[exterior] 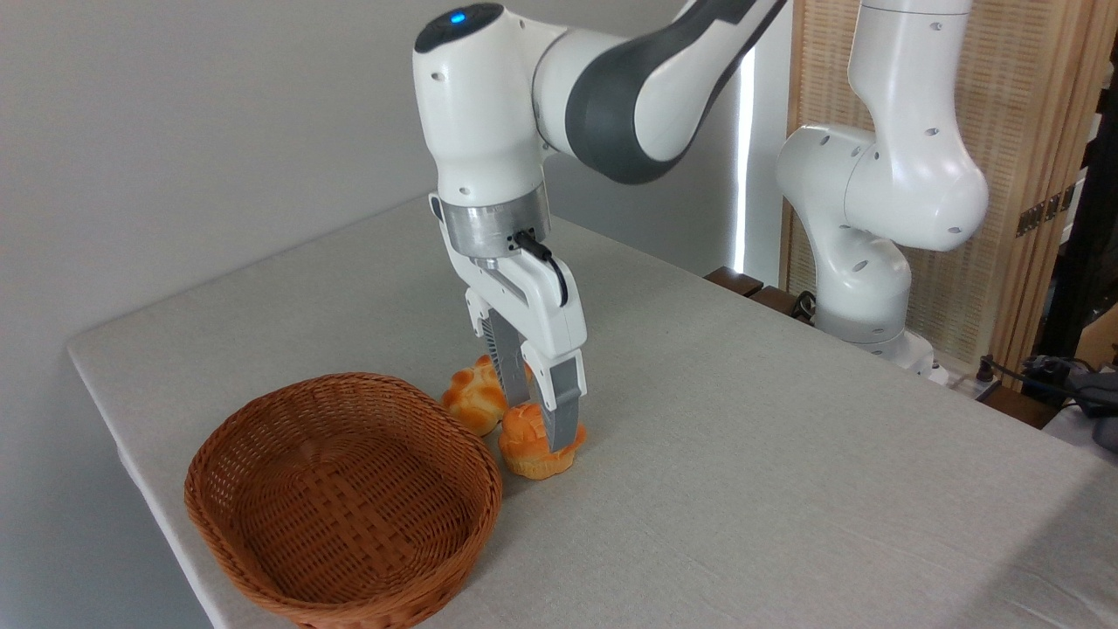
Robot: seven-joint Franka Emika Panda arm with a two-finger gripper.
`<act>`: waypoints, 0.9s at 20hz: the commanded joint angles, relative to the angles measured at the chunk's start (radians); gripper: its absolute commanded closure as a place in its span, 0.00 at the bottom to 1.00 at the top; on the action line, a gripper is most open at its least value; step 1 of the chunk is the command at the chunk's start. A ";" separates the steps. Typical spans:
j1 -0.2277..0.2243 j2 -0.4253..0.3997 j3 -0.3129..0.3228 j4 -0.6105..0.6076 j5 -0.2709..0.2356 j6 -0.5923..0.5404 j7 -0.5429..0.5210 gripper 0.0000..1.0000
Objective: Put bread into the basket
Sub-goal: 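Lower the open gripper onto the round orange bun, then close the gripper around the round orange bun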
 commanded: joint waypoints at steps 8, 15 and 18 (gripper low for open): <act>-0.009 0.010 -0.001 -0.019 -0.048 0.033 0.017 0.00; -0.009 0.030 -0.001 -0.019 -0.047 0.033 0.027 0.00; -0.007 0.038 -0.001 -0.019 -0.047 0.034 0.029 0.00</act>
